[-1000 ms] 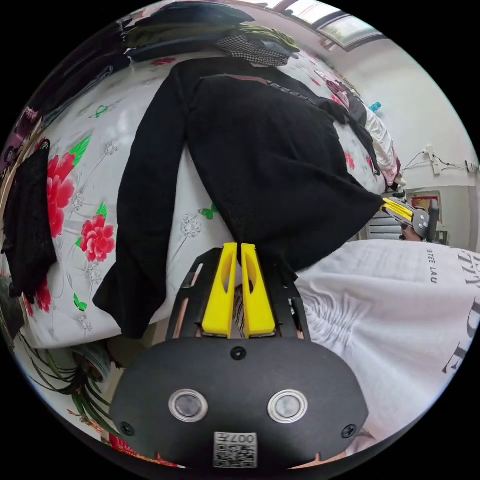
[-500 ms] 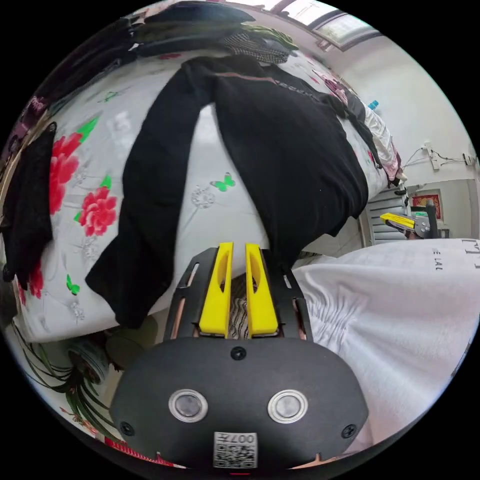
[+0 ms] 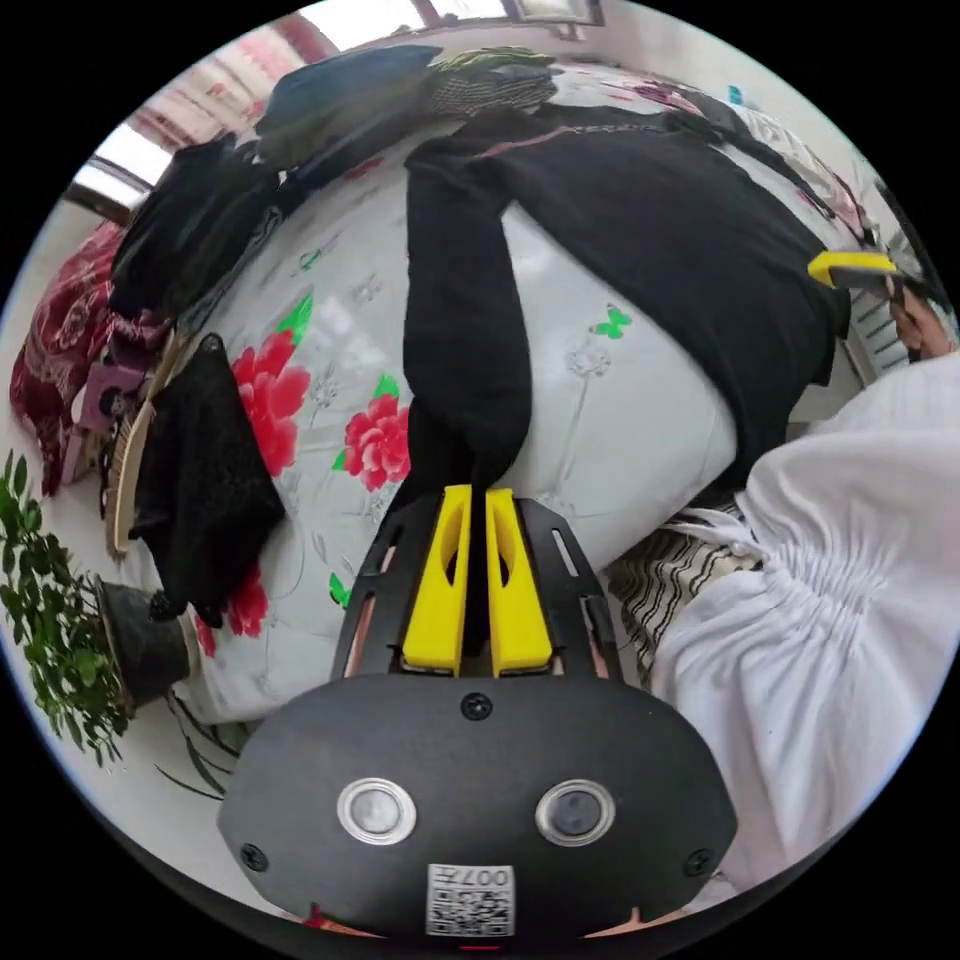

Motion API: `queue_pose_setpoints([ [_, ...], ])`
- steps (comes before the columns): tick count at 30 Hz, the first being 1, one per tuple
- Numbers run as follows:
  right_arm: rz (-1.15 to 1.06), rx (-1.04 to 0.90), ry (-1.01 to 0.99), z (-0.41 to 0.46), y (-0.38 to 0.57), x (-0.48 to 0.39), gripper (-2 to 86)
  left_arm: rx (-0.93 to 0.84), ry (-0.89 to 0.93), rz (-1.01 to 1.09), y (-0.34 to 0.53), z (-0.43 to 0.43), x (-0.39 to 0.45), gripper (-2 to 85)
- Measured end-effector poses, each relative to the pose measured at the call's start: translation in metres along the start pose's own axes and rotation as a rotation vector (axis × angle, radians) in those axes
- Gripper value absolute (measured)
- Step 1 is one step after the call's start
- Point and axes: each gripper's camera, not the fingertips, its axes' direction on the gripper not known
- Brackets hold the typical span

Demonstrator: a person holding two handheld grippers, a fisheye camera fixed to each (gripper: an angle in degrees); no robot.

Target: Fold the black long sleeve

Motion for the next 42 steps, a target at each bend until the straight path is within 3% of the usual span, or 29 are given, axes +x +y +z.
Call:
queue_pose_setpoints([
  [3, -0.020, -0.135, -0.015, 0.034, 0.002, 0.001, 0.4, 0.139, 0.171, -0.300, 0.046, -0.014, -0.084, -0.2],
  [7, 0.000, -0.085, 0.000, 0.030, 0.019, 0.011, 0.9, 0.451, 0.334, -0.738, 0.166, -0.047, -0.195, -0.4],
  [10, 0.011, -0.135, -0.027, 0.026, 0.017, 0.025, 1.9, 0.579, 0.428, -0.866, 0.226, -0.044, -0.225, -0.4],
  [19, -0.036, 0.061, -0.048, -0.034, -0.058, 0.057, 5.2, 0.606, 0.635, -0.873, 0.249, 0.032, -0.199, -0.1],
  [27, -0.209, 0.155, -0.053, -0.074, -0.190, 0.082, 8.2, 0.610, 0.597, -1.042, 0.301, 0.050, -0.176, 0.0],
  [38, -0.141, 0.010, -0.111, 0.011, -0.365, 0.138, 7.8, 0.562, 0.512, -1.235, 0.313, 0.052, -0.147, 0.0],
  [42, -0.099, -0.131, -0.158, 0.070, -0.396, 0.151, 2.9, 0.526, 0.458, -1.256, 0.299, 0.045, -0.151, -0.1],
])
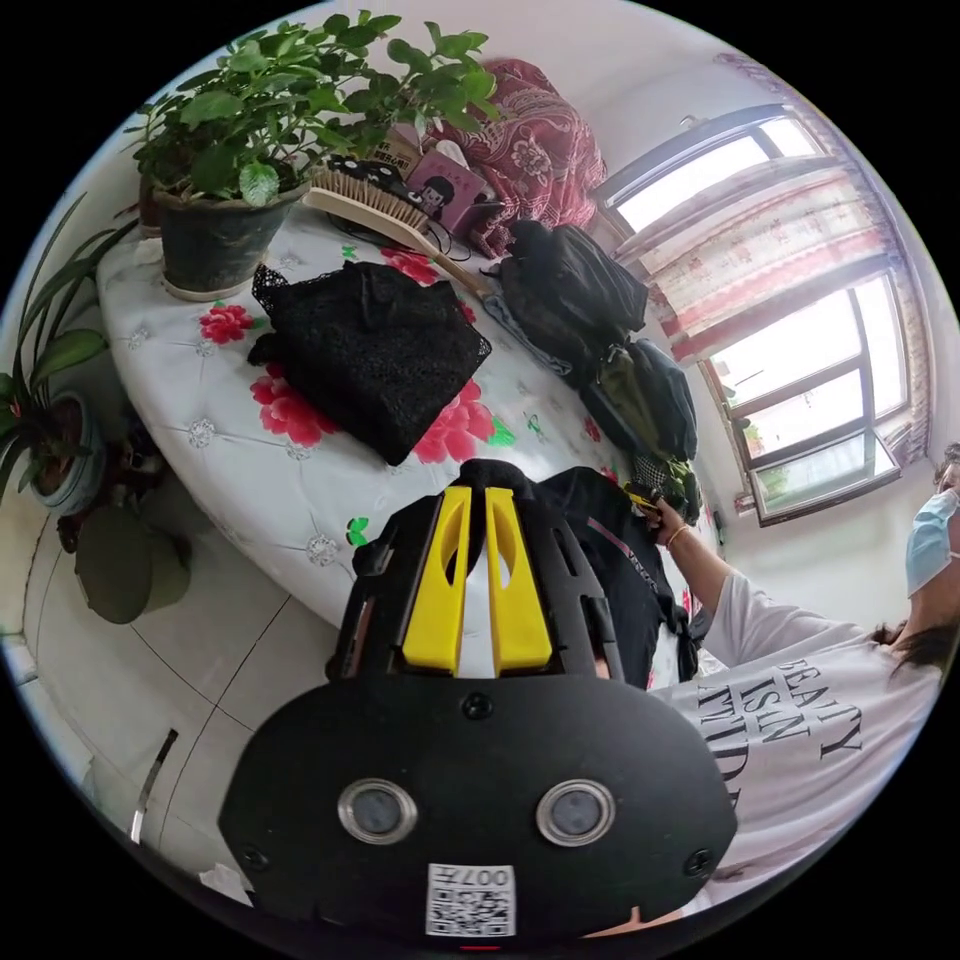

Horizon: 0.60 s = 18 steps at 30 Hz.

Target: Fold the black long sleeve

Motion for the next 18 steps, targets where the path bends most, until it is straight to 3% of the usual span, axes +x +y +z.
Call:
queue_pose_setpoints([
  [2, -0.042, 0.015, -0.096, 0.000, -0.002, -0.001, 1.4, -0.007, -0.025, 0.001, -0.005, 0.003, 0.004, -0.1],
  [3, -0.112, 0.149, -0.115, -0.021, 0.006, -0.009, 0.9, -0.015, -0.045, 0.000, -0.008, 0.005, 0.005, -0.1],
  [4, -0.226, 0.274, -0.092, -0.043, 0.020, -0.023, 0.7, -0.022, -0.064, -0.004, -0.011, 0.006, 0.004, -0.1],
  [7, -0.387, 0.390, 0.037, -0.056, 0.043, -0.046, 1.0, -0.037, -0.080, -0.032, -0.019, 0.013, -0.007, 0.0],
  [12, -0.218, 0.075, 0.079, -0.001, 0.019, -0.018, 3.2, -0.037, -0.033, -0.106, -0.038, 0.030, -0.027, -0.1],
  [18, -0.115, 0.382, -0.044, -0.059, 0.108, -0.017, 4.7, 0.020, 0.123, -0.124, -0.066, 0.017, -0.038, -0.2],
])
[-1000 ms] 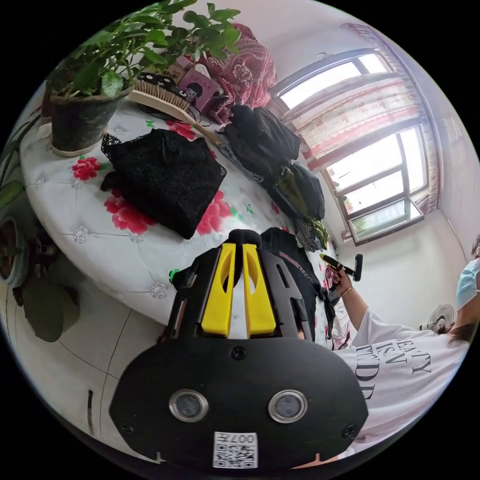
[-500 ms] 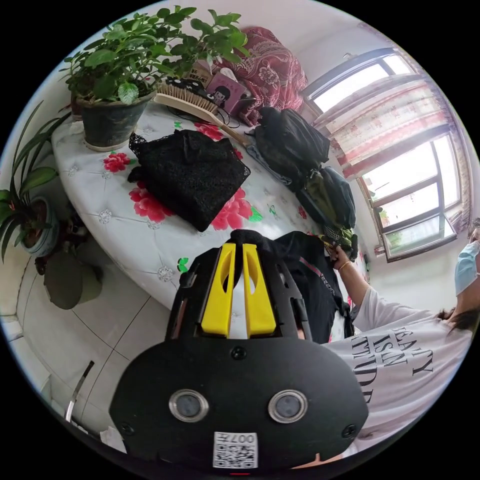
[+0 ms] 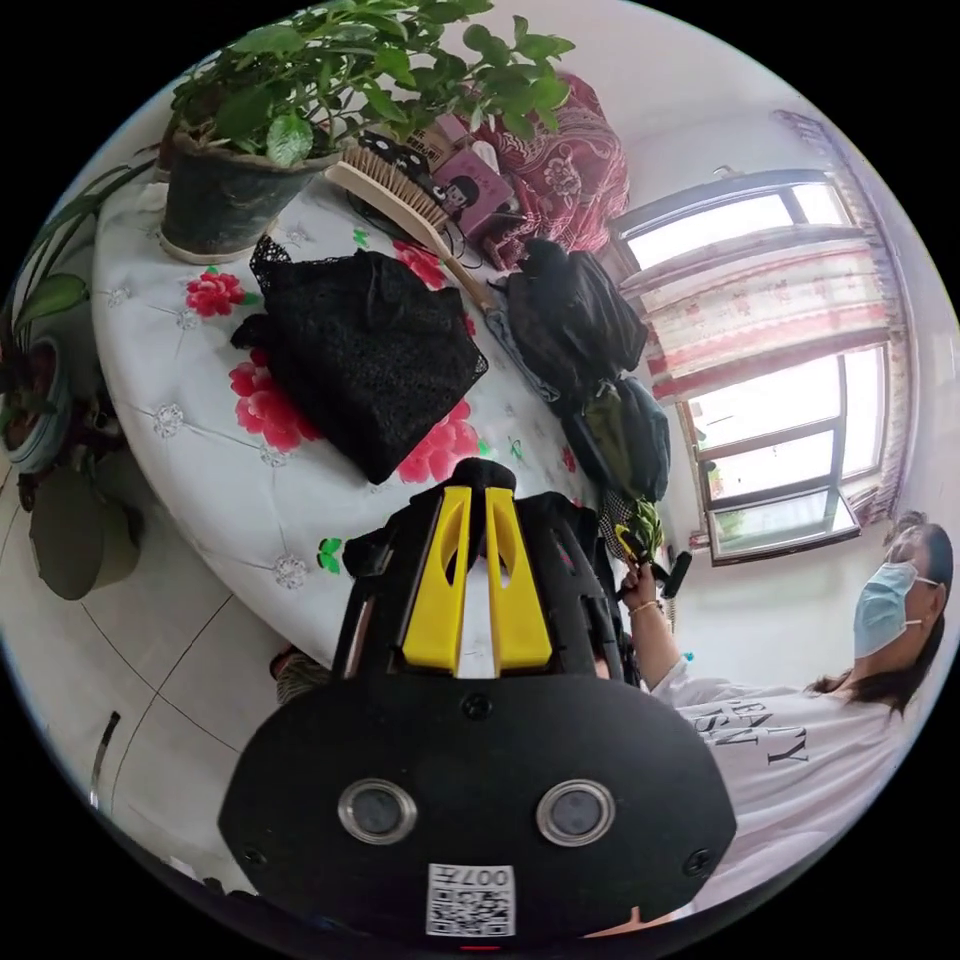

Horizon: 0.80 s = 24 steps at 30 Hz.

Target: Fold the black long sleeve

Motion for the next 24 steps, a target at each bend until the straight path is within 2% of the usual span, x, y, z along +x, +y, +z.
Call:
queue_pose_setpoints([
  [6, -0.056, -0.184, -0.151, -0.023, 0.126, -0.055, 5.2, 0.014, 0.330, 0.112, -0.033, 0.006, 0.038, -0.2],
  [10, -0.010, -0.254, -0.264, -0.043, 0.188, -0.086, 5.4, -0.108, 0.602, 0.358, -0.051, 0.045, 0.141, -0.2],
  [13, 0.015, -0.234, -0.226, -0.064, 0.210, -0.097, 5.5, -0.224, 0.779, 0.530, -0.054, 0.080, 0.240, 0.3],
  [17, 0.109, -0.117, -0.137, -0.103, 0.232, -0.094, 5.7, -0.386, 0.848, 0.880, -0.002, 0.110, 0.386, 2.4],
  [19, 0.201, -0.049, -0.053, -0.128, 0.256, -0.088, 5.9, -0.561, 0.892, 1.096, 0.072, 0.131, 0.458, 6.5],
  [22, 0.352, -0.011, 0.065, -0.151, 0.299, -0.075, 6.3, -0.818, 0.865, 1.227, 0.161, 0.164, 0.484, 9.8],
  [24, 0.450, 0.004, 0.118, -0.161, 0.329, -0.069, 6.7, -0.875, 0.753, 1.214, 0.187, 0.183, 0.466, 9.8],
])
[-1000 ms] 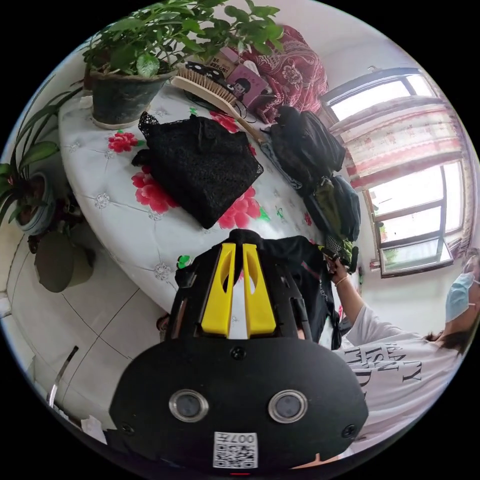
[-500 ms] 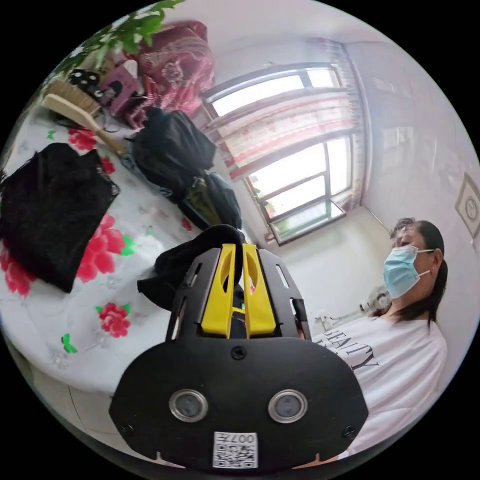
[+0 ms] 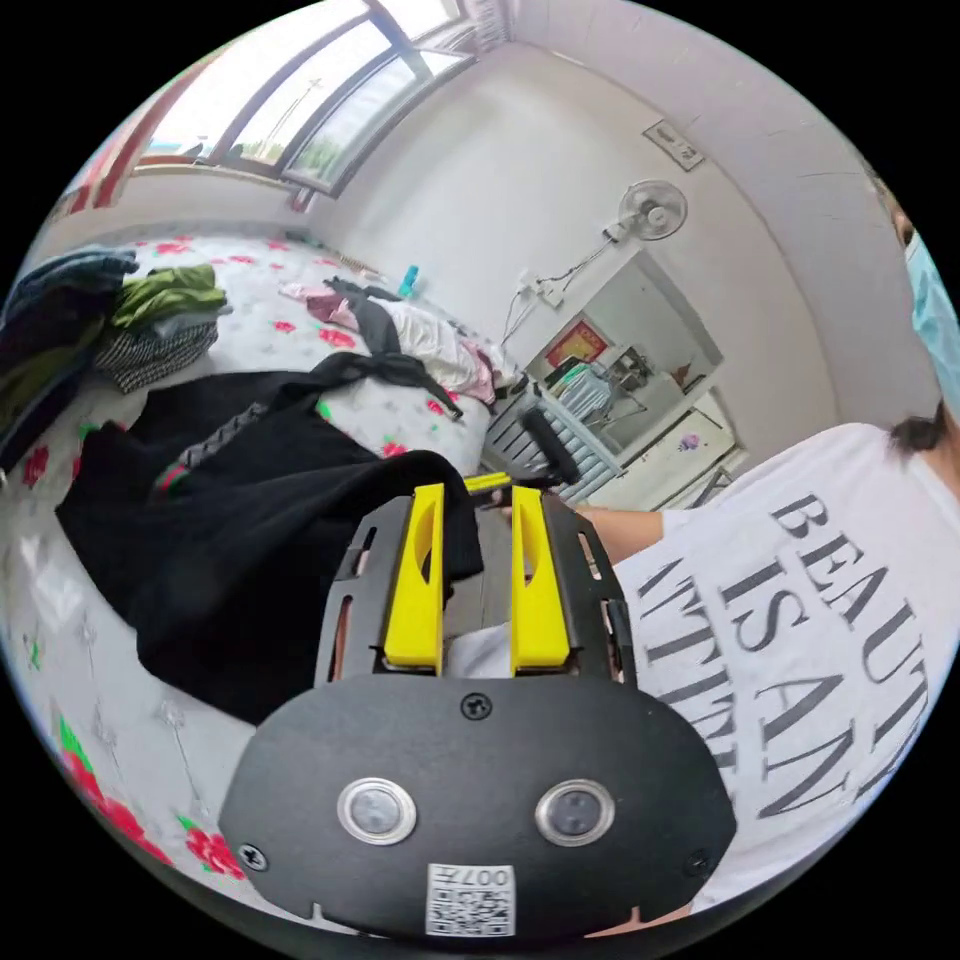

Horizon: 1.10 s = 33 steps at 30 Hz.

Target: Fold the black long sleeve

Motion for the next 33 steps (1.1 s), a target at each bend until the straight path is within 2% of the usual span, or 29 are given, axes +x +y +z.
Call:
queue_pose_setpoints([
  [6, 0.150, -0.018, 0.030, 0.005, 0.050, 0.026, 8.6, -0.270, -0.358, -0.295, 0.073, 0.016, -0.044, 8.8],
  [10, 0.128, -0.093, 0.070, 0.034, 0.034, 0.017, 9.0, -0.332, -0.618, -0.299, 0.047, 0.010, -0.052, 9.1],
  [14, 0.161, -0.197, 0.145, 0.068, 0.014, 0.018, 5.1, -0.323, -0.757, -0.335, 0.006, 0.021, -0.071, 8.8],
  [17, -0.016, -0.288, 0.259, 0.078, -0.005, -0.007, 1.2, -0.395, -0.875, -0.475, -0.012, 0.036, -0.103, 2.5],
  [19, -0.222, -0.321, 0.357, 0.070, -0.016, -0.035, 0.5, -0.508, -0.942, -0.561, -0.011, 0.051, -0.122, -0.2],
  [20, -0.266, -0.305, 0.375, 0.062, -0.019, -0.042, 0.4, -0.506, -0.940, -0.565, -0.012, 0.052, -0.121, -0.4],
  [22, -0.366, -0.062, 0.482, 0.001, -0.027, -0.071, 0.3, -0.462, -0.926, -0.575, -0.016, 0.043, -0.109, -0.8],
  [25, -0.459, 0.181, 0.559, -0.076, -0.028, -0.100, 0.5, -0.403, -0.903, -0.588, -0.014, 0.026, -0.091, -0.9],
  [27, -0.505, 0.233, 0.590, -0.093, -0.024, -0.104, 1.0, -0.370, -0.888, -0.591, -0.012, 0.017, -0.080, -1.0],
  [29, -0.444, 0.149, 0.473, -0.083, -0.027, -0.089, 2.1, -0.335, -0.881, -0.592, -0.012, 0.006, -0.068, -1.0],
  [31, -0.246, -0.062, 0.226, -0.030, -0.029, -0.050, 4.7, -0.273, -0.875, -0.609, -0.014, -0.011, -0.055, -1.0],
  [33, -0.124, -0.180, 0.090, 0.019, -0.021, -0.028, 5.6, -0.220, -0.876, -0.637, -0.014, -0.026, -0.047, -1.0],
])
